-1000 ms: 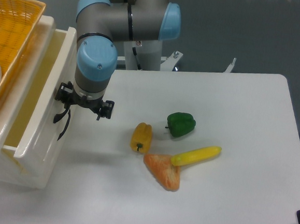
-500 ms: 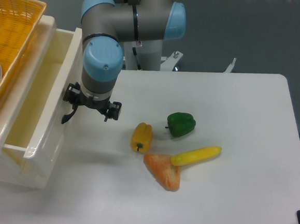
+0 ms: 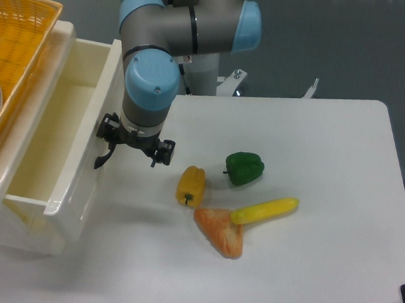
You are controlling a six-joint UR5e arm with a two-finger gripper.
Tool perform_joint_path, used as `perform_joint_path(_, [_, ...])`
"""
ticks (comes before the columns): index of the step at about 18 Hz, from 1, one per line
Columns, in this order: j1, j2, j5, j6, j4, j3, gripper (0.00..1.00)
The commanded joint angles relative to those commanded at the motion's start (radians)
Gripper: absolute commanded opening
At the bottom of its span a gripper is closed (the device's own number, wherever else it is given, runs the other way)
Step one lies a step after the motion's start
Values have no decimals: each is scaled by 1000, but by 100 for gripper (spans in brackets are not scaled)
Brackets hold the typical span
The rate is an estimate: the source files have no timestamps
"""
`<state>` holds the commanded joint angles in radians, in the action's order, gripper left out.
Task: Slide the top white drawer open
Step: 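Pull the upper drawer outward from the cabinet by its handle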
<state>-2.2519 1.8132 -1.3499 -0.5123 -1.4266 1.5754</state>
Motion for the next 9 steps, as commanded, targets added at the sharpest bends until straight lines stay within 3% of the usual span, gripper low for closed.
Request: perform_joint_path(9, [-28, -2, -47, -8, -9, -11, 100])
